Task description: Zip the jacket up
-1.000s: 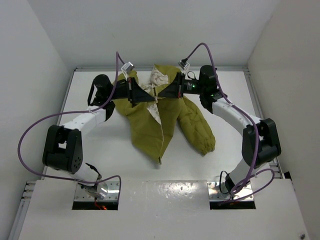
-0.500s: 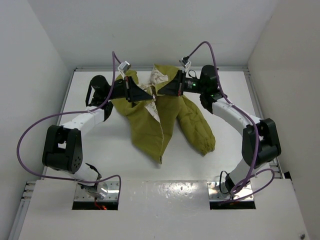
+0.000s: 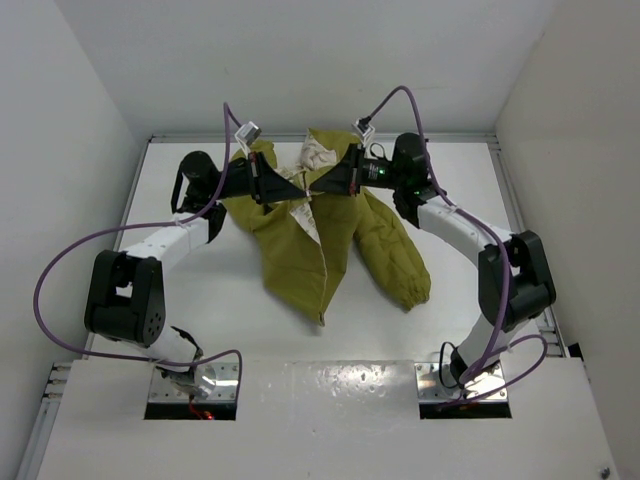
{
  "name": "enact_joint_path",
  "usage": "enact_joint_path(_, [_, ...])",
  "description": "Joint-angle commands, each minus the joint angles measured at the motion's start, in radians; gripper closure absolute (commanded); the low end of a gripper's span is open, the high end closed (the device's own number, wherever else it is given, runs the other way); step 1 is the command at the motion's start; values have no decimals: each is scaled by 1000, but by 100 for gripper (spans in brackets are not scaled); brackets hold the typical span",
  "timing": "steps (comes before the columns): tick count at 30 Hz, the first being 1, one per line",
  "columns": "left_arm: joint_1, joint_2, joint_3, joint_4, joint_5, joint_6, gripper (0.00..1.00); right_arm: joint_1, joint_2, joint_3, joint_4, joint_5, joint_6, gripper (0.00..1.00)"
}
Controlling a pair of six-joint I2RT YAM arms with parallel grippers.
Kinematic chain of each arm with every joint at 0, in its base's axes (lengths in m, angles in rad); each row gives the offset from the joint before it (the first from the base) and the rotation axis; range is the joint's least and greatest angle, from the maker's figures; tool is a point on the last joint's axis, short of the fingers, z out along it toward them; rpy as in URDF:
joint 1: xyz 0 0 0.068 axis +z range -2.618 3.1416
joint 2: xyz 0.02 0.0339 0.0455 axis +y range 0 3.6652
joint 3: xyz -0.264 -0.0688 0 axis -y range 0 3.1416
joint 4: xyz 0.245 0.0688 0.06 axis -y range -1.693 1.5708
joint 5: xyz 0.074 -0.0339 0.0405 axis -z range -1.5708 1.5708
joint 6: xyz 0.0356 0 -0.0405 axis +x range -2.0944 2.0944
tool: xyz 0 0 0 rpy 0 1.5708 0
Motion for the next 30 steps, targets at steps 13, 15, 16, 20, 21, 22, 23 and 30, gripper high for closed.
enact_joint_path(13, [40,-43,-65,135,-56,-104,100,4,-4,37,106,33,59,100])
enact_joint_path(15, [49,-43,-75,164,-68,-125,100,1,-3,39,103,34,56,100])
enact_joint_path(16, [49,-53,-75,177,-68,-141,100,4,-3,37,103,36,56,100])
enact_joint_path(20, [49,-53,-85,201,-88,-168,100,5,2,32,97,42,59,100])
enact_joint_path(21, [49,-53,-85,216,-88,-181,100,10,2,32,98,45,54,100])
enact_joint_path(22, [49,-53,-85,216,-88,-181,100,13,2,34,92,47,53,100])
enact_joint_path(23, [49,-62,-85,216,-88,-181,100,13,6,34,91,53,53,100])
enact_joint_path(30, [49,-62,-104,216,-88,-181,100,24,22,54,97,53,53,100])
